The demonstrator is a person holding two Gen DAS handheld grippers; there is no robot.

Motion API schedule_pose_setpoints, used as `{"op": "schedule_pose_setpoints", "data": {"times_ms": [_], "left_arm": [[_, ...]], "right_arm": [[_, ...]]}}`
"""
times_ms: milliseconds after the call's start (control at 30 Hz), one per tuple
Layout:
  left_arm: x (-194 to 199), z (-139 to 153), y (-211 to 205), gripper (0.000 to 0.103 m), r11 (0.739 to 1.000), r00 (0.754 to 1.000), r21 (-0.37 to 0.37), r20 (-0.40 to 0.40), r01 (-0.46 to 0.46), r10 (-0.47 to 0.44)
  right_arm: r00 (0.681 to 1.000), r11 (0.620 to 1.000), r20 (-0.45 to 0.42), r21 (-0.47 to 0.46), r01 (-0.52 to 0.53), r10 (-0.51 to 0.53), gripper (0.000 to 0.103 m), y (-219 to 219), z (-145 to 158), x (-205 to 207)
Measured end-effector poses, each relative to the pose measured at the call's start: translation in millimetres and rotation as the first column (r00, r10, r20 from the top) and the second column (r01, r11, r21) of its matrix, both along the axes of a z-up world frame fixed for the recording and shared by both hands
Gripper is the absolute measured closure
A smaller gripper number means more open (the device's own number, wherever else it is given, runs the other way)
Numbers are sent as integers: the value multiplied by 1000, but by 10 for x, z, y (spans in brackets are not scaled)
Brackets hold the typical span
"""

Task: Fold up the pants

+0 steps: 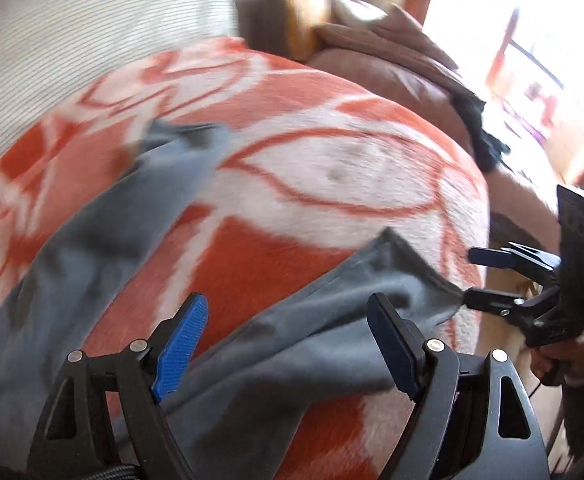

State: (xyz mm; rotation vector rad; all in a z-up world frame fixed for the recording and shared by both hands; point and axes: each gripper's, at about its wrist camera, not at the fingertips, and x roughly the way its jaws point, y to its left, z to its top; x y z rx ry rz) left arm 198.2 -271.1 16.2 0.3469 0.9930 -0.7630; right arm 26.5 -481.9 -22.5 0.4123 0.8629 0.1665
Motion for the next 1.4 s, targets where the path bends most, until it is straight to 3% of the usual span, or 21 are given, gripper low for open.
{"op": "schedule_pose_setpoints", "data": {"times_ms": [167, 300, 400, 467, 567, 633, 667, 833, 1000, 1100, 1267, 1333, 1400], "left_arm": [[70, -280, -630, 21, 982, 987, 104, -1, 160, -160], [129, -619, -949, 21, 956, 972, 173, -55, 236, -230], [119, -836, -1085, 24, 938, 958, 203, -105, 283, -266], [108, -890, -1126, 26, 938, 954, 182, -112, 295, -278], [112, -882, -1172, 52, 939, 946, 139, -126, 315, -299], [121, -854, -1195, 89, 939, 939, 105, -145, 327, -311], [135, -841, -1212, 94, 939, 935, 89, -163, 333, -316], [221, -782, -1386, 98, 939, 940, 106, -139, 327, -312], [589, -445, -1527, 98, 966, 967, 66, -75, 249, -244], [787, -439, -1642, 99, 975, 976, 68, -58, 212, -208], [912, -819, -1692, 98, 974, 988, 166, -48, 154, -148], [974, -901, -1638, 95, 979, 990, 153, -72, 131, -121], [1037, -840, -1535, 88, 989, 991, 109, -96, 100, -89]], "right_arm": [[999, 1000, -39, 26, -8, 9, 33, -8, -217, 45], [998, 999, -52, 19, -32, 33, 45, 52, -320, 91], [998, 999, -41, 2, -52, 52, 67, 77, -335, 79], [998, 998, -37, 21, -54, 55, 83, 52, -361, 51], [999, 998, -25, 47, -43, 44, 93, -13, -400, 1], [999, 996, -12, 81, -32, 33, 95, -62, -405, -15], [1000, 996, -5, 82, -29, 30, 96, -71, -390, -12], [999, 1000, 44, 9, -27, 27, 96, -116, -181, 99], [994, 997, 106, -81, -3, 12, 96, -306, 106, 387], [991, 987, 131, -159, 16, 5, 96, -388, 208, 606], [998, 968, 53, -252, -12, 26, 96, -325, -120, 965], [1000, 960, 0, -279, -28, 29, 95, -288, -312, 1040], [1000, 959, 16, -285, 2, 2, 87, -294, -294, 977]]}}
